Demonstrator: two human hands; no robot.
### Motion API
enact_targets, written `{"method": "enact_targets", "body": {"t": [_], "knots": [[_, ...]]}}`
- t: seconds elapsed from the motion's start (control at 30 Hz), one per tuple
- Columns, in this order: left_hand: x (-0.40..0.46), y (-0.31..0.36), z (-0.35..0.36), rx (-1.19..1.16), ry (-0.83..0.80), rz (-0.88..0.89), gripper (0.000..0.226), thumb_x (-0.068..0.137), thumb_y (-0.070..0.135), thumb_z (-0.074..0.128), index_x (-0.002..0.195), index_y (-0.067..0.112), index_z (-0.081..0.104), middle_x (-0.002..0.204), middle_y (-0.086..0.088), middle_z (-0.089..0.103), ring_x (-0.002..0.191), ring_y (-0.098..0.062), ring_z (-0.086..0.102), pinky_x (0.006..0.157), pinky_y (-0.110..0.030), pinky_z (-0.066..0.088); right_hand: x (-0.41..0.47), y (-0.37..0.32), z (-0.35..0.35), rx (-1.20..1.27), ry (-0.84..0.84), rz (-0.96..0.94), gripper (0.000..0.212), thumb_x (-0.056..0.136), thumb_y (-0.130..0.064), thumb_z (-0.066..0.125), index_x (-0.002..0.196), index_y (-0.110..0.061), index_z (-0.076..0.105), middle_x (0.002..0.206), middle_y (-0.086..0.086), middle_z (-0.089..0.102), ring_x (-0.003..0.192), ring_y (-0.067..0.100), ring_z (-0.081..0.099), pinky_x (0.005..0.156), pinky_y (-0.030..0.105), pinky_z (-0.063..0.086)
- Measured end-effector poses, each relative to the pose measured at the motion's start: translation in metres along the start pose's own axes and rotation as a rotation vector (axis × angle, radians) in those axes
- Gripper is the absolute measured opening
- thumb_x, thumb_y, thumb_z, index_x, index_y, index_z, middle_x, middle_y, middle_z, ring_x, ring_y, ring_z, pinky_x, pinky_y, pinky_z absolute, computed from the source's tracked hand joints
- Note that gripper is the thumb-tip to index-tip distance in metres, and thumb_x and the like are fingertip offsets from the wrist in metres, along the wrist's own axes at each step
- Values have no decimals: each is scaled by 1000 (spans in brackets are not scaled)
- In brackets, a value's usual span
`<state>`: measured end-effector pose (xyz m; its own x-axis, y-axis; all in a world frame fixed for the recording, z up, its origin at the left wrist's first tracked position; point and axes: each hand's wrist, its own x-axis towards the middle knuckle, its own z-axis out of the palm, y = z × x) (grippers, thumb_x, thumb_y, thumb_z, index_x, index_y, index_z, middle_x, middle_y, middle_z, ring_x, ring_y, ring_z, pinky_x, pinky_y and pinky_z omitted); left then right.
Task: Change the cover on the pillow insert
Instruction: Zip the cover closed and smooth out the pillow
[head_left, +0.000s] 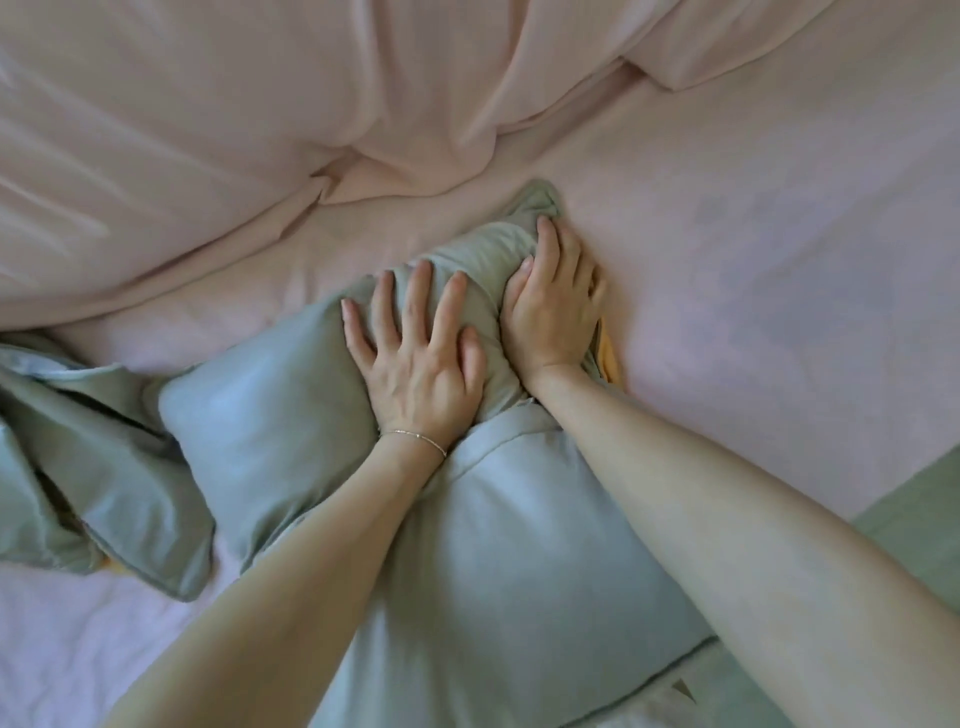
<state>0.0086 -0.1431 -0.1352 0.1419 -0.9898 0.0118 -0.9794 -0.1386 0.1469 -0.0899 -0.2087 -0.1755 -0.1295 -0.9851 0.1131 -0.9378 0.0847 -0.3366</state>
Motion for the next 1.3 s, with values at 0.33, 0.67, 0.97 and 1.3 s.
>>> {"method": "enact_targets", "body": {"t": [0.33, 0.67, 0.97, 1.3], "knots": [[20, 9, -10, -137, -16, -31, 40, 89, 41, 37, 117, 21, 59, 123, -3, 58, 124, -27, 44, 108, -57, 13, 25, 4, -31, 217, -178, 61, 33, 88, -18, 36, 104, -5, 63, 106, 12, 63, 94, 32, 59, 78, 38, 44], [-18, 27, -89, -199, 139, 187, 33, 90, 29, 39, 73, 10, 59, 72, -8, 61, 72, -30, 58, 69, -32, 28, -105, 51, -183, 185, -345, 301, 47, 94, -40, 41, 130, -10, 47, 123, 13, 55, 113, 33, 51, 92, 41, 40], [-78, 55, -184, -670, 206, -202, 28, 90, 29, 43, 65, 16, 44, 64, 11, 38, 70, -10, 34, 60, -24, 20, -105, 38, -246, 253, -185, 100, 41, 89, -42, 43, 90, -4, 61, 91, 15, 63, 87, 37, 58, 71, 40, 38], [-144, 30, -189, -757, -70, -569, 30, 94, 22, 46, 66, 13, 39, 67, 0, 44, 71, -24, 44, 61, -32, 26, -24, -14, -272, 104, -596, -250, 24, 84, -39, 61, 102, -23, 63, 104, -2, 63, 106, 21, 52, 79, 26, 33]]}}
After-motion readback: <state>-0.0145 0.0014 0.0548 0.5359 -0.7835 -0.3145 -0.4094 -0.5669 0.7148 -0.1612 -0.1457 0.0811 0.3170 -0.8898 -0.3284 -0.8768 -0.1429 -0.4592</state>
